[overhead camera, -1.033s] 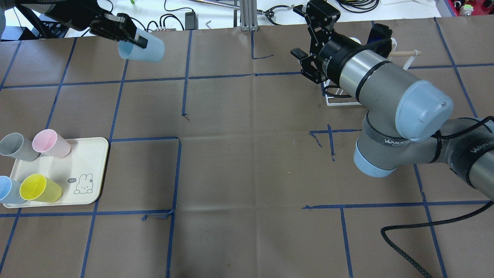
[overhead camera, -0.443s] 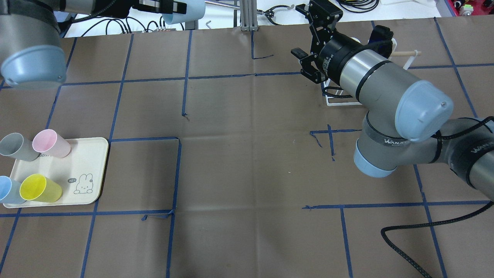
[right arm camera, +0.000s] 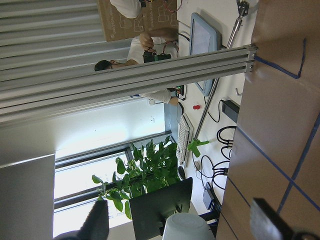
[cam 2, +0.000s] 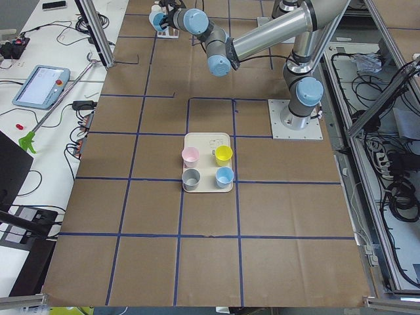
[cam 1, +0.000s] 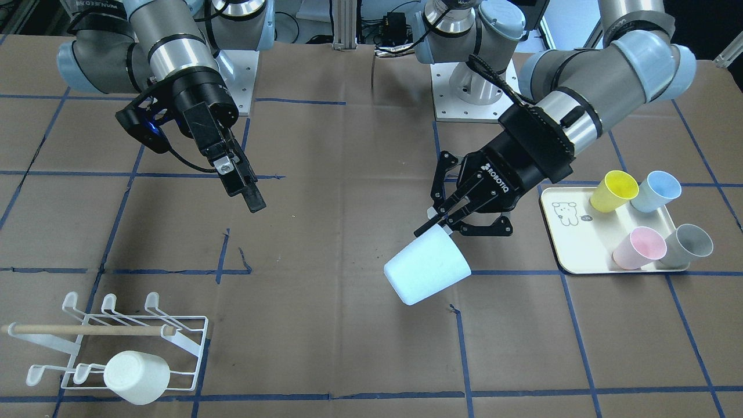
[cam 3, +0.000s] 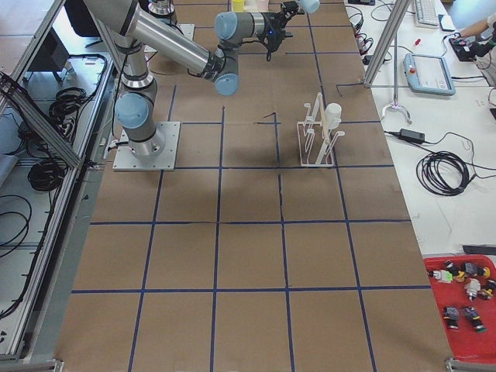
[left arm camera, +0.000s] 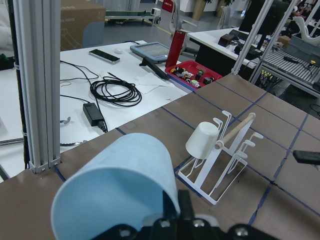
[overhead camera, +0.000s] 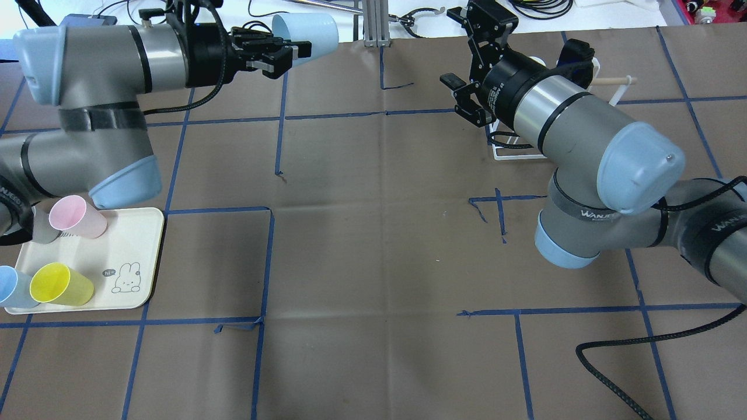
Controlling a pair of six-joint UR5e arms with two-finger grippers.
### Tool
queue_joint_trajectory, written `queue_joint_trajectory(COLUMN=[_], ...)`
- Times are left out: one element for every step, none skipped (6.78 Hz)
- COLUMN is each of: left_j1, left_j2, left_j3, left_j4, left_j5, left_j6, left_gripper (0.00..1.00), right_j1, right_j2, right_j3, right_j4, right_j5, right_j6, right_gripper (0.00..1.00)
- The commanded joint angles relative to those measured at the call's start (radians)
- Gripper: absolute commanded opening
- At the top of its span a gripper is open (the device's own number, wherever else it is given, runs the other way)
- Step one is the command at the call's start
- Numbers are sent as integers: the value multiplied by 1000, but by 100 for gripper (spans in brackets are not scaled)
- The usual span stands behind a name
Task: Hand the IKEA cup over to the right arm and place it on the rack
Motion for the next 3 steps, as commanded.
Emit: queue_joint_trajectory(left_j1=[-53, -67, -70], left_j2=[-1, -1, -2], left_j3=[-116, -171, -182], left_j4=[213, 321, 360], left_j5=[-4, -2, -3], left_j6=[-25, -60, -98], left_gripper=[4, 4, 4], right_j1=[0, 0, 0], right_j2=[0, 2, 0], right_j3=[0, 0, 0], right_j4=[0, 0, 0], right_j5=[0, 0, 0], right_j6=[0, 0, 0], right_gripper=[100, 100, 100])
